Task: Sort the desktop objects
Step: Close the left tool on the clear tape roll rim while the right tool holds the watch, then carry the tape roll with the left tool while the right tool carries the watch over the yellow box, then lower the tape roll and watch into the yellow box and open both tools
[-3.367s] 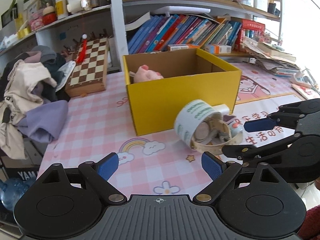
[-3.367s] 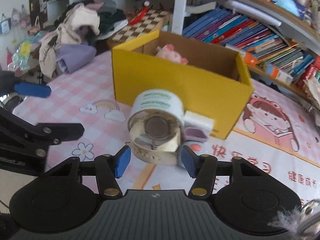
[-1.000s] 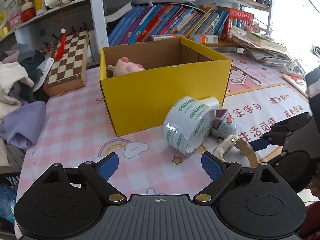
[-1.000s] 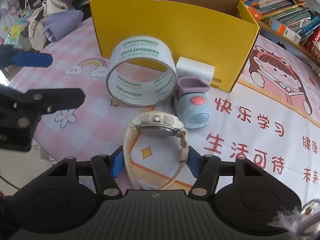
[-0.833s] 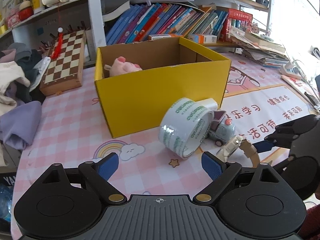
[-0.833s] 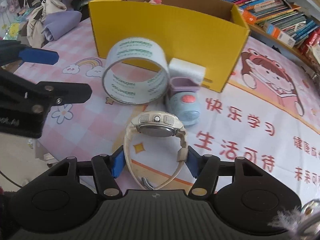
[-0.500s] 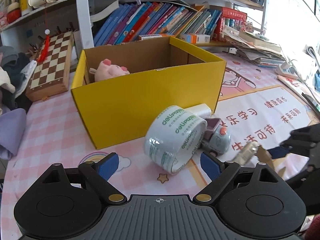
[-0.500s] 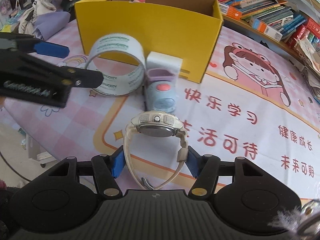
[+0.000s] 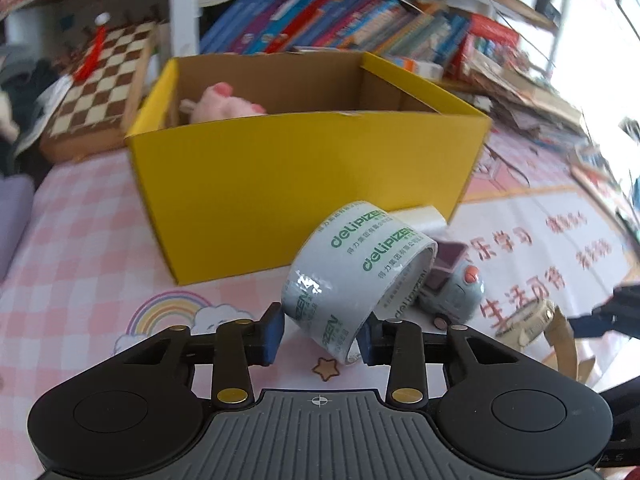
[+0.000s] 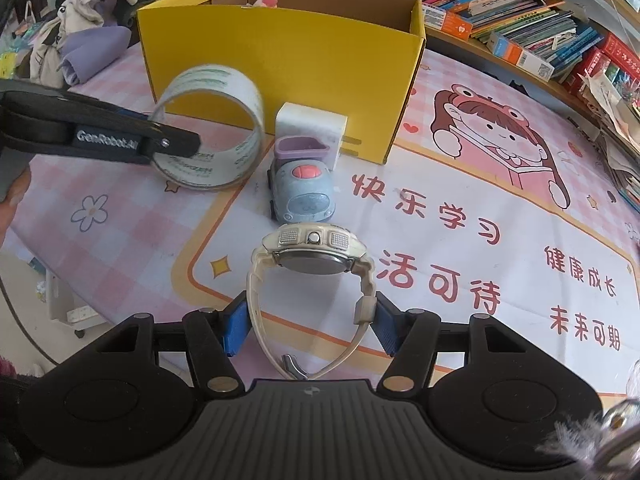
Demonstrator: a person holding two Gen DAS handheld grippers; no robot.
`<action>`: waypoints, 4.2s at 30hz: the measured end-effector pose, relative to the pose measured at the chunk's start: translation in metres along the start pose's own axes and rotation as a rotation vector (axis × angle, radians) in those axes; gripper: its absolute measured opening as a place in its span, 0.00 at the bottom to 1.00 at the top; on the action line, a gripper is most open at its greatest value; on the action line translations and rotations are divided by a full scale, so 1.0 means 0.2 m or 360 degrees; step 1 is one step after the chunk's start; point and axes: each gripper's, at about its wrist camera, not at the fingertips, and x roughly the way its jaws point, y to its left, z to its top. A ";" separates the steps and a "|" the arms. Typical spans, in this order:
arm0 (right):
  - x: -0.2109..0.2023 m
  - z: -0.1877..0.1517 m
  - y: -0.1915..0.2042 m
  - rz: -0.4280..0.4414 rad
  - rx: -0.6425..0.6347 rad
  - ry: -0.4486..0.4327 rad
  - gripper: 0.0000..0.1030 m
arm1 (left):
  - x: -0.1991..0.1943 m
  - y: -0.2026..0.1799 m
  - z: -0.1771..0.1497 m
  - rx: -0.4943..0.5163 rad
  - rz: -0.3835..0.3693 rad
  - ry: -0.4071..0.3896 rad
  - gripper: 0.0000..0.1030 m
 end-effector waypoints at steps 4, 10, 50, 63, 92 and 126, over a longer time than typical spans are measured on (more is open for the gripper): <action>0.00 0.01 0.02 0.0015 -0.0017 -0.0003 0.57 | -0.03 0.05 -0.01 -0.0111 -0.0005 0.0005 0.09; 0.00 0.01 0.07 0.0037 -0.0052 -0.0009 0.57 | -0.07 0.10 -0.03 -0.0171 -0.0006 0.0024 0.04; -0.24 0.00 0.25 0.0016 -0.0056 -0.0271 0.57 | -0.52 0.15 -0.11 -0.0173 -0.0016 -0.0264 0.04; -0.33 0.13 0.17 0.0005 0.0013 -0.0406 0.57 | -0.57 0.14 -0.03 -0.0174 -0.0015 -0.0361 0.04; -0.19 0.72 -0.17 0.0118 -0.0107 -0.0658 0.57 | -0.34 0.11 0.39 -0.0179 0.0114 -0.0470 0.04; 0.39 1.06 -0.25 0.0419 -0.0331 -0.0355 0.58 | 0.18 0.20 0.65 -0.0104 0.0420 -0.0120 0.06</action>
